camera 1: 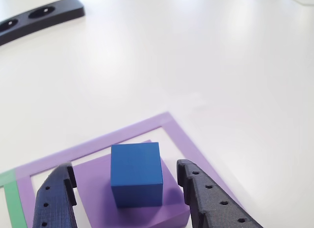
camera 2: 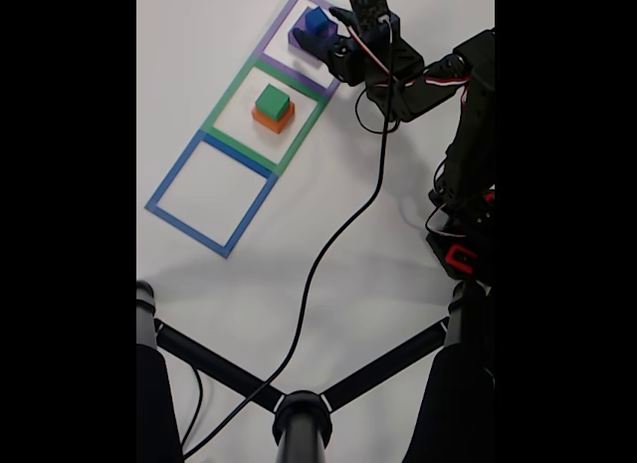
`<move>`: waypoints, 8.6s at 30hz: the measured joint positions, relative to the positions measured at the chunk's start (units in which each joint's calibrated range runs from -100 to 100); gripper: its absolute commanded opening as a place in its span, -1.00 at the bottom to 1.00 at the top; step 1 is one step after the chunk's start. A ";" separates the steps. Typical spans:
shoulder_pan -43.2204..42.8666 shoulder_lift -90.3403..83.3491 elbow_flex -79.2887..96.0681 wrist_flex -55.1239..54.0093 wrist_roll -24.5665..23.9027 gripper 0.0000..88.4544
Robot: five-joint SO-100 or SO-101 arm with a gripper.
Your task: Tower of hanoi
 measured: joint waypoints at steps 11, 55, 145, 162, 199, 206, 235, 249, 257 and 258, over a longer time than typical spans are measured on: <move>-0.16 1.01 -0.96 0.00 0.00 -0.64; -2.46 -10.98 -0.17 11.72 0.00 -0.95; -23.00 -36.39 23.32 15.17 -0.59 -0.97; -23.17 -26.34 19.41 8.59 -0.59 -0.97; -23.09 -20.51 19.23 3.21 -0.59 -0.59; -23.09 -23.22 19.23 3.53 -0.59 -0.56; -14.24 -64.92 -35.07 118.78 -3.94 -1.00; -3.60 -61.63 -55.87 137.88 -3.15 -0.87; -1.15 -64.25 -47.17 133.71 -0.99 -0.64; -0.98 -64.75 -45.43 132.10 -0.99 -0.64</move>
